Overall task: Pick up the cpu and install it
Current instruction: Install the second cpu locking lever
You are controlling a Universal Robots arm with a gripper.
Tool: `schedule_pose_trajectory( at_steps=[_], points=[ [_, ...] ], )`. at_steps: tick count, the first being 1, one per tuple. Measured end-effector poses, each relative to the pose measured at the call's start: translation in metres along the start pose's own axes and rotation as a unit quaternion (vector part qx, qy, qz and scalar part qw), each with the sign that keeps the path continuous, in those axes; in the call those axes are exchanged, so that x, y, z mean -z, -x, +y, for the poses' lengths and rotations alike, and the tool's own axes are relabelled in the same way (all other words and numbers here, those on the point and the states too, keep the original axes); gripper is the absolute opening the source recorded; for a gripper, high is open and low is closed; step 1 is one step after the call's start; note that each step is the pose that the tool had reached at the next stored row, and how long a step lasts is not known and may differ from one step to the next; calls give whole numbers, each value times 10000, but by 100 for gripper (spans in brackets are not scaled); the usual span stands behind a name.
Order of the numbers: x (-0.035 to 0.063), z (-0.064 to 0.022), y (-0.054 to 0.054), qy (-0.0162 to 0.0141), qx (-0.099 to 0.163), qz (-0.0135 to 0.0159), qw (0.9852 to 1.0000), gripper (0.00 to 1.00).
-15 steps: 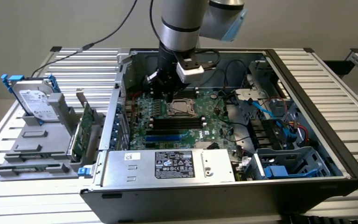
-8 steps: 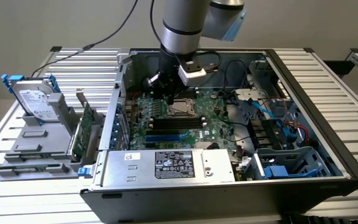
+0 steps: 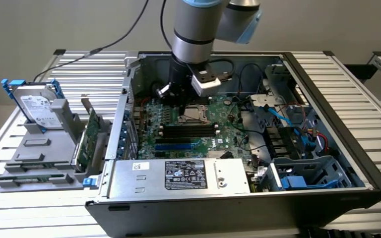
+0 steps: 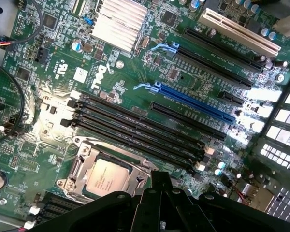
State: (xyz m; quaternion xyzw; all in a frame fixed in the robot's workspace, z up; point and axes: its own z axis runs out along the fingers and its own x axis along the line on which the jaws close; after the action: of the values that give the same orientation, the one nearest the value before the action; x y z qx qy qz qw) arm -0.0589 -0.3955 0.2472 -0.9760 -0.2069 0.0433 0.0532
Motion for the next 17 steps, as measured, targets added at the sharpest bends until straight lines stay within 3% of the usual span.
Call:
schedule_pose_trajectory(
  at_steps=[4,11,17],
  points=[
    [-50,13,-1,-4,113,-8,9999,11],
    [-116,34,5,-94,179,28,9998,11],
    [-193,38,19,-114,187,36,9998,11]
  ],
)
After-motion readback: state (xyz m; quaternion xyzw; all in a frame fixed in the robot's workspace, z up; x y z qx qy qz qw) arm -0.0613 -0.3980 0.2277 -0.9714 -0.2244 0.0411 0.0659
